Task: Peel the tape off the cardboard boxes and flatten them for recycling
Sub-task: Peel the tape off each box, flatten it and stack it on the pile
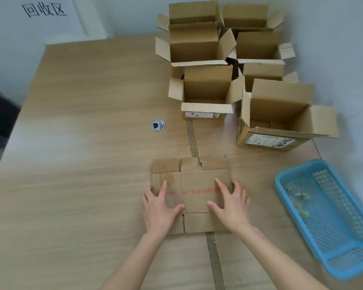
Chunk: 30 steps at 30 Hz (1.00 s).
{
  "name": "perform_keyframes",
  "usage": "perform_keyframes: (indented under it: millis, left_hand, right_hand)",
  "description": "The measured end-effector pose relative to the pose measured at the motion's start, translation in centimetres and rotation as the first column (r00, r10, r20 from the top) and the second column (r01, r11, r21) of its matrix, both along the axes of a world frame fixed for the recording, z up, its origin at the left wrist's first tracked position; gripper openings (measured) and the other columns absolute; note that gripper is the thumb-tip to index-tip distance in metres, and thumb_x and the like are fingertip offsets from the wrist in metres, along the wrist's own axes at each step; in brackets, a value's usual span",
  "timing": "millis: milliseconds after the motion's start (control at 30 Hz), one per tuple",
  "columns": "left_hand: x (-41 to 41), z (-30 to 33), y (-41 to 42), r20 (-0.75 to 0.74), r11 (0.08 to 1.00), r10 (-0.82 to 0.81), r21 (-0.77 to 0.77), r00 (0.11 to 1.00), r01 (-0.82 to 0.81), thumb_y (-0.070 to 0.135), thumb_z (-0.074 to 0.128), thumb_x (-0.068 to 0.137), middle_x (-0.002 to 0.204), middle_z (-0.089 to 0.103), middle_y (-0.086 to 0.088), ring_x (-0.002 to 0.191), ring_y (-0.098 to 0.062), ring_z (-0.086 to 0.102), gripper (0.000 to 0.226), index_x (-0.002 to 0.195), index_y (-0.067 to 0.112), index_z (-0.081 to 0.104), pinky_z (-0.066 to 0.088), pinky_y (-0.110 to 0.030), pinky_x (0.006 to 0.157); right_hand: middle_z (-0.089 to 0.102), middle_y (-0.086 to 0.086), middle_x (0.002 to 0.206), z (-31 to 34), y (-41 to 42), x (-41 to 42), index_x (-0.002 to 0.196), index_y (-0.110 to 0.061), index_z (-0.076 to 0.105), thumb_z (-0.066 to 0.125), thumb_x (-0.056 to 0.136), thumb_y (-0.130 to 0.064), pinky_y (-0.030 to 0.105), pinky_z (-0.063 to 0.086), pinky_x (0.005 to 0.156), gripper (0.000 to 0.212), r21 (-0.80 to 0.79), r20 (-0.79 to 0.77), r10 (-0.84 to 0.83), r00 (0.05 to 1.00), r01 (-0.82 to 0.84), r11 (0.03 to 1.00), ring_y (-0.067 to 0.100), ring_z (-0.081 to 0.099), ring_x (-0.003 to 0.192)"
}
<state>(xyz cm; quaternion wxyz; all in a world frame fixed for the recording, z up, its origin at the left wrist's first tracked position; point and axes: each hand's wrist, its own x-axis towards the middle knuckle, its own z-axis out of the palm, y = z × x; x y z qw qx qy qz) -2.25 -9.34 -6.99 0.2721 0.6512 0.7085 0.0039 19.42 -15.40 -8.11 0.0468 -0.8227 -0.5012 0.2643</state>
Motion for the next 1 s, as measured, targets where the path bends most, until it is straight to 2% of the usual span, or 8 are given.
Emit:
perform_keyframes:
  millis: [100, 267, 367, 500, 633, 767, 1000]
  left_hand:
    - [0.2, 0.4, 0.1, 0.099, 0.994, 0.106, -0.038, 0.989, -0.103, 0.057, 0.089, 0.065, 0.148, 0.028, -0.014, 0.139, -0.032, 0.029, 0.107, 0.155, 0.041, 0.034, 0.036, -0.045, 0.113]
    - [-1.3, 2.0, -0.4, 0.109, 0.999, 0.032, 0.005, 0.993, -0.033, 0.055, 0.092, 0.060, 0.134, 0.029, -0.007, 0.127, -0.028, 0.040, 0.115, 0.156, 0.044, 0.030, 0.044, -0.043, 0.105]
    - [-2.7, 4.5, 0.4, 0.130, 0.997, 0.007, 0.074, 0.992, -0.016, 0.057, 0.092, 0.058, 0.134, 0.030, -0.007, 0.126, -0.028, 0.043, 0.116, 0.156, 0.042, 0.032, 0.043, -0.041, 0.107]
    - [-5.6, 9.3, 2.1, 0.197, 0.981, 0.045, 0.176, 0.979, -0.081, 0.051, 0.094, 0.059, 0.130, 0.031, -0.003, 0.124, -0.026, 0.043, 0.112, 0.155, 0.036, 0.039, 0.043, -0.037, 0.106]
    - [-10.7, 15.6, 4.0, 0.234, 0.955, 0.073, 0.262, 0.969, -0.135, 0.049, 0.094, 0.061, 0.126, 0.030, -0.001, 0.123, -0.024, 0.044, 0.112, 0.156, 0.034, 0.038, 0.043, -0.036, 0.105]
    - [-18.6, 22.5, 5.4, 0.232, 0.908, 0.114, 0.370, 0.966, -0.196, 0.048, 0.094, 0.063, 0.131, 0.033, -0.005, 0.125, -0.026, 0.045, 0.111, 0.156, 0.032, 0.036, 0.042, -0.037, 0.106]
    - [-38.2, 32.9, 4.1, 0.183, 0.813, 0.160, 0.533, 0.970, -0.234, 0.052, 0.088, 0.071, 0.136, 0.027, -0.004, 0.130, -0.020, 0.033, 0.108, 0.159, 0.031, 0.030, 0.041, -0.036, 0.108]
  right_hand:
    - [0.019, 0.012, 0.151, 0.6, 0.7, -0.5, 0.148, -0.044, 0.039, 0.080, 0.079, -0.042, 0.043, 0.024, 0.116, 0.080, 0.014, -0.179, -0.136, 0.974, 0.141, 0.990, 0.033, 0.023, 0.141]
    - [0.015, -0.003, 0.144, 2.3, 0.4, -0.2, 0.143, -0.041, 0.044, 0.088, 0.075, -0.026, 0.042, 0.045, 0.109, 0.082, 0.072, -0.335, -0.147, 0.931, 0.180, 0.981, 0.032, 0.051, 0.123]
    - [0.013, -0.006, 0.147, 4.9, 1.2, -0.6, 0.143, -0.042, 0.043, 0.088, 0.076, -0.031, 0.040, 0.048, 0.104, 0.082, 0.141, -0.301, -0.062, 0.952, 0.108, 0.984, 0.030, 0.050, 0.125]
    - [0.013, -0.004, 0.153, 10.3, 4.3, -3.0, 0.145, -0.042, 0.040, 0.085, 0.077, -0.038, 0.042, 0.048, 0.104, 0.083, 0.248, -0.250, 0.047, 0.967, 0.017, 0.969, 0.026, 0.039, 0.138]
    - [0.013, -0.004, 0.154, 16.9, 7.9, -7.8, 0.146, -0.042, 0.037, 0.084, 0.079, -0.040, 0.042, 0.049, 0.103, 0.082, 0.340, -0.217, 0.153, 0.964, -0.072, 0.937, 0.025, 0.037, 0.139]
    - [0.012, -0.006, 0.155, 23.5, 11.1, -15.9, 0.146, -0.043, 0.036, 0.082, 0.081, -0.042, 0.039, 0.051, 0.099, 0.080, 0.437, -0.152, 0.245, 0.958, -0.157, 0.886, 0.024, 0.039, 0.138]
    - [0.016, 0.009, 0.157, 33.4, 13.5, -35.1, 0.151, -0.034, 0.040, 0.083, 0.079, -0.039, 0.039, 0.034, 0.117, 0.084, 0.560, -0.106, 0.394, 0.913, -0.272, 0.783, 0.028, 0.025, 0.147]
